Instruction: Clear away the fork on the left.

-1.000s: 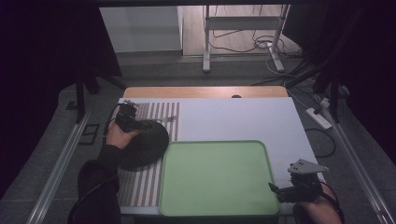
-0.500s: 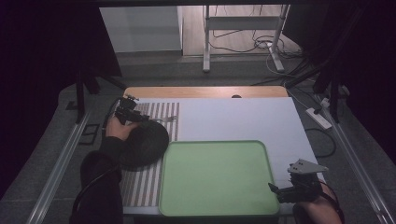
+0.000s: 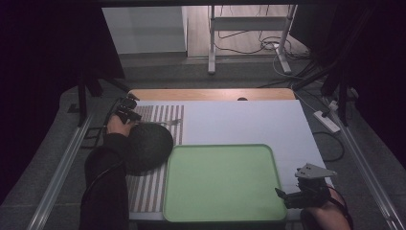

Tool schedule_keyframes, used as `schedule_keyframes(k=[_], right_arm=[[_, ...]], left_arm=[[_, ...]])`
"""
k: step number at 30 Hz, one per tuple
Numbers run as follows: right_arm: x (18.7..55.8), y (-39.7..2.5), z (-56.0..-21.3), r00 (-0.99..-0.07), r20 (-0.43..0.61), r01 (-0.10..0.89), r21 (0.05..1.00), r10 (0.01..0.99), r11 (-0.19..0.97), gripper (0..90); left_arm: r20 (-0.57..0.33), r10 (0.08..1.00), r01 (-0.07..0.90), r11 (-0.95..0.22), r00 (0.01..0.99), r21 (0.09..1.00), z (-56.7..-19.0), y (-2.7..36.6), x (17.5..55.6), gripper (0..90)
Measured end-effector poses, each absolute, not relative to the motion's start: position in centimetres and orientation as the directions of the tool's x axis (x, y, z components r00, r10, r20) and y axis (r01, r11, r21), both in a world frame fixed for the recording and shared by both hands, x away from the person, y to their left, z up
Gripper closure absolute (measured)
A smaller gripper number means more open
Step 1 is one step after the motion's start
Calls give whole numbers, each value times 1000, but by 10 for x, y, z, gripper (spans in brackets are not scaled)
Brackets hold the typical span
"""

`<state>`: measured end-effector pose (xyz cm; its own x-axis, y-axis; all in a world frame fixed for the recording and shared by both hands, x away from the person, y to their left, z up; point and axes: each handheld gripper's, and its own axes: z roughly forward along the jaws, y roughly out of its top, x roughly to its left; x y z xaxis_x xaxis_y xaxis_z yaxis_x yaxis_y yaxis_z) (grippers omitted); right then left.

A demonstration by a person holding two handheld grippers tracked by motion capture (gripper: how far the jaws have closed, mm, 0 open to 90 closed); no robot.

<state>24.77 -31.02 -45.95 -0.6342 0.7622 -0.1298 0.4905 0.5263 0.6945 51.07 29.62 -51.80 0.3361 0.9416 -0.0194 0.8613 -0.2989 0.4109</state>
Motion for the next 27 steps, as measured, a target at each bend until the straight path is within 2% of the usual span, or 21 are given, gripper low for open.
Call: schedule_keyframes(k=[7, 15, 20, 25, 27], right_arm=[[248, -310, -460, -636, -131, 488, 695, 761, 527, 0], [247, -309, -460, -640, -136, 487, 690, 756, 536, 0], [247, -308, -460, -641, -138, 486, 688, 755, 539, 0], [248, -309, -460, -641, -138, 488, 686, 755, 539, 0], [248, -308, -460, -641, -136, 487, 688, 755, 538, 0]], left_arm=[[-50, 939, 862, -291, 341, 416, -522, 303, 509, 889], [-109, 907, 871, -349, 407, 346, -518, 305, 501, 889], [-165, 904, 880, -319, 393, 351, -519, 314, 500, 890], [-165, 901, 876, -325, 402, 357, -518, 315, 500, 889], [-164, 903, 867, -310, 397, 389, -514, 315, 500, 888]])
